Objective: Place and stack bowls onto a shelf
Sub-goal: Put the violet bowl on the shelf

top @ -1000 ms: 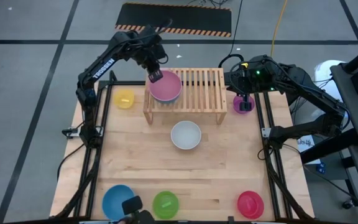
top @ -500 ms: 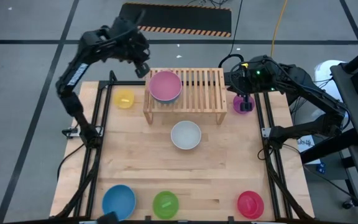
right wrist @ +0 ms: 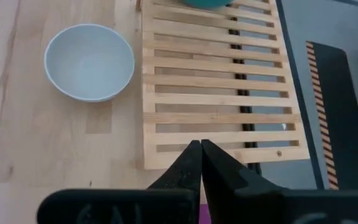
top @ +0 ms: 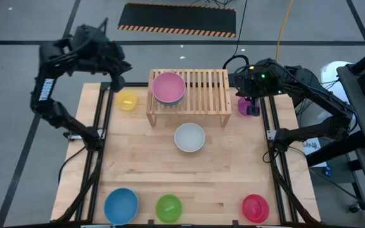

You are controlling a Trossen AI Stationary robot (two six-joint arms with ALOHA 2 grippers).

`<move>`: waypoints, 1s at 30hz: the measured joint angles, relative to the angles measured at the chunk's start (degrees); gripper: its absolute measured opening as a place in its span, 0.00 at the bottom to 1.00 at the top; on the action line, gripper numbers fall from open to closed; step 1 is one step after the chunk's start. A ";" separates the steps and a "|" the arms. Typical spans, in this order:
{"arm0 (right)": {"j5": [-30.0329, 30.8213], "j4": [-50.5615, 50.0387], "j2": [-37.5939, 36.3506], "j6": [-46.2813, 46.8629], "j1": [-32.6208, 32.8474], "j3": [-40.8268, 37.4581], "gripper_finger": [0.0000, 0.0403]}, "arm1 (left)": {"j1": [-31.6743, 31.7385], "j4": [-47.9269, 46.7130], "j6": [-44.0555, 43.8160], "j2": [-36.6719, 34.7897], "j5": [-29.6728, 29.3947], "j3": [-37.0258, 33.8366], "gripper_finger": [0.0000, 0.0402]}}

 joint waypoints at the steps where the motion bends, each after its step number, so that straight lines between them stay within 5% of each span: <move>1: 1.12 -0.26 0.00 0.00 0.02 0.00 0.04 | -0.24 0.02 -0.46 -0.56 0.00 0.00 0.13; 7: 8.65 -2.91 -0.09 1.07 0.02 0.00 0.16 | -1.03 0.00 -1.48 -3.60 -0.02 0.00 0.13; 20: 6.16 -20.08 -1.69 10.60 4.20 -0.45 0.23 | -0.99 -0.02 -0.41 -7.59 -0.06 0.00 0.13; 30: 17.12 -17.48 -1.86 18.18 2.92 -14.72 0.23 | -0.99 -0.02 -0.37 -8.62 -0.08 -0.02 0.13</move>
